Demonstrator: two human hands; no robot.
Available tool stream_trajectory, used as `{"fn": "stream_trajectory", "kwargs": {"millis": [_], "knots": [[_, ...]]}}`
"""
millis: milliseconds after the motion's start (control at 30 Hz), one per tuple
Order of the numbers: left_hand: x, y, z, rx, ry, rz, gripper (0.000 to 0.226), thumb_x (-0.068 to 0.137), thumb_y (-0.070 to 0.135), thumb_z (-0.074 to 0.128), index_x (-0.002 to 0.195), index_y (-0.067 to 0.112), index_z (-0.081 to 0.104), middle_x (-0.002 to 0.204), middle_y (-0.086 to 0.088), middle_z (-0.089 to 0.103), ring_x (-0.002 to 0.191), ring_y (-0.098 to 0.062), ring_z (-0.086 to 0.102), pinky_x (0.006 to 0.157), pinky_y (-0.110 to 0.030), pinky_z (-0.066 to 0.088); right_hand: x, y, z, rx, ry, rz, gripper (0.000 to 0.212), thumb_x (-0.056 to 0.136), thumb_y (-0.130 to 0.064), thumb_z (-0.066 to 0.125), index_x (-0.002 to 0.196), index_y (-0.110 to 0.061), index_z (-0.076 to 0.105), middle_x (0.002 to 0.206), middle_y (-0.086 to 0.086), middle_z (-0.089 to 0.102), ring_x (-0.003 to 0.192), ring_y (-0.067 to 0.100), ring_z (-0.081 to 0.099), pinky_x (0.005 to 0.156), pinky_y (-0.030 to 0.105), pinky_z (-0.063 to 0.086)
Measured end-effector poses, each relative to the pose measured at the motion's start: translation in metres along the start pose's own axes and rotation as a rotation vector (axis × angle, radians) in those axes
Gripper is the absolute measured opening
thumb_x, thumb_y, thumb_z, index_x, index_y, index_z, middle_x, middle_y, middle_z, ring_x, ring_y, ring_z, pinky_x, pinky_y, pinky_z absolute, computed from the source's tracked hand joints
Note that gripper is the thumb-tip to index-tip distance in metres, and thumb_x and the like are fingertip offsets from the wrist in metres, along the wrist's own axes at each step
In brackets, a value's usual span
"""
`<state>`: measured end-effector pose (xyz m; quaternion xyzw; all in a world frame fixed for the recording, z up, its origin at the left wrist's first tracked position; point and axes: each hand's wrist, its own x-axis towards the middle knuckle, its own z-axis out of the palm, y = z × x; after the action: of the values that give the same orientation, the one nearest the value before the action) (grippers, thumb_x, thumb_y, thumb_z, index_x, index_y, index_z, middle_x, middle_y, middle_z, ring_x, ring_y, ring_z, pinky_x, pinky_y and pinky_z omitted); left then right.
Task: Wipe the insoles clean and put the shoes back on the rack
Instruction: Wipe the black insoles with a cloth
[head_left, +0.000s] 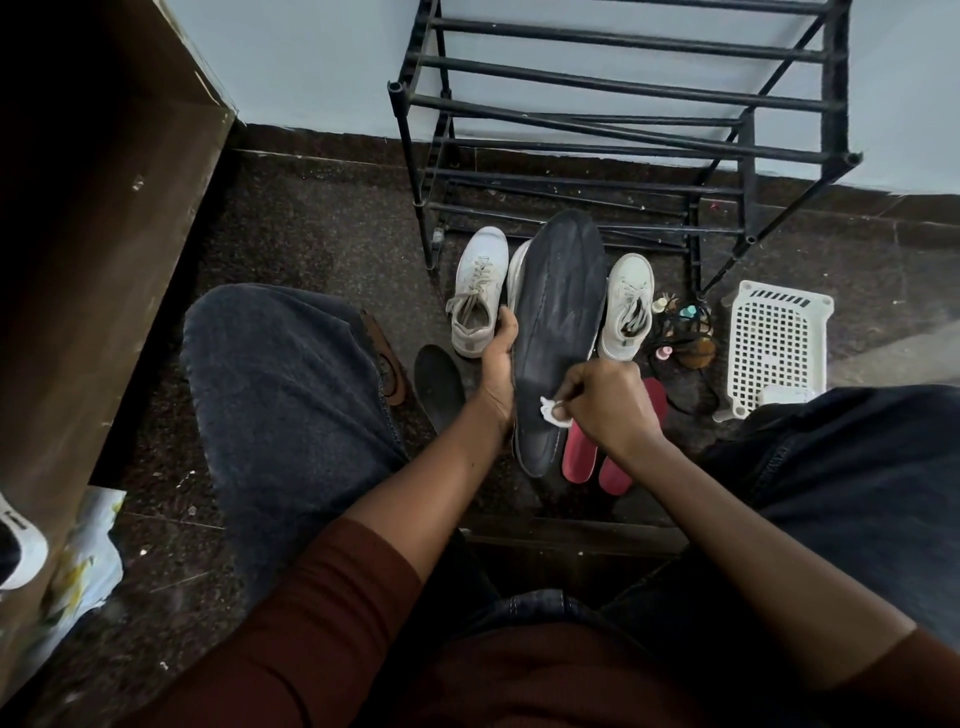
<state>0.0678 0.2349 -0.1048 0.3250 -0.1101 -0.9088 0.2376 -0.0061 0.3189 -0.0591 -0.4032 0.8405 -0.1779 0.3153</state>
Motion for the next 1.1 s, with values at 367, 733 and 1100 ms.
{"fn": "stream_trajectory", "kwargs": {"millis": [367, 733, 1100], "knots": [[-0.005, -0.001, 0.005, 0.109, 0.120, -0.016, 0.070, 0.101, 0.047, 0.016, 0.101, -0.001, 0.066, 0.086, -0.013, 0.070, 0.084, -0.023, 0.069, 0.086, -0.034, 0.051, 0.033, -0.025, -0.009, -0.008, 0.113, -0.098, 0.012, 0.072, -0.009, 0.074, 0.084, -0.009, 0.075, 0.086, 0.014, 0.071, 0.085, 0.029, 0.065, 0.077, 0.036, 0.053], [-0.008, 0.002, 0.004, 0.200, 0.239, 0.005, 0.057, 0.100, 0.009, 0.022, 0.065, 0.004, 0.066, 0.050, -0.006, 0.064, 0.046, -0.011, 0.064, 0.045, -0.016, 0.051, 0.034, -0.028, -0.003, 0.050, 0.047, -0.099, 0.017, 0.069, -0.017, 0.079, 0.086, -0.014, 0.076, 0.084, 0.009, 0.072, 0.078, 0.016, 0.061, 0.071, 0.020, 0.044], [-0.019, -0.004, 0.006, 0.213, 0.328, -0.116, 0.042, 0.095, 0.012, 0.029, 0.068, 0.007, 0.061, 0.060, -0.010, 0.059, 0.064, -0.019, 0.058, 0.069, -0.027, 0.042, 0.032, -0.026, 0.003, 0.081, 0.104, -0.091, 0.014, 0.075, -0.012, 0.074, 0.088, -0.011, 0.075, 0.087, 0.012, 0.072, 0.082, 0.022, 0.065, 0.076, 0.031, 0.052]]}}
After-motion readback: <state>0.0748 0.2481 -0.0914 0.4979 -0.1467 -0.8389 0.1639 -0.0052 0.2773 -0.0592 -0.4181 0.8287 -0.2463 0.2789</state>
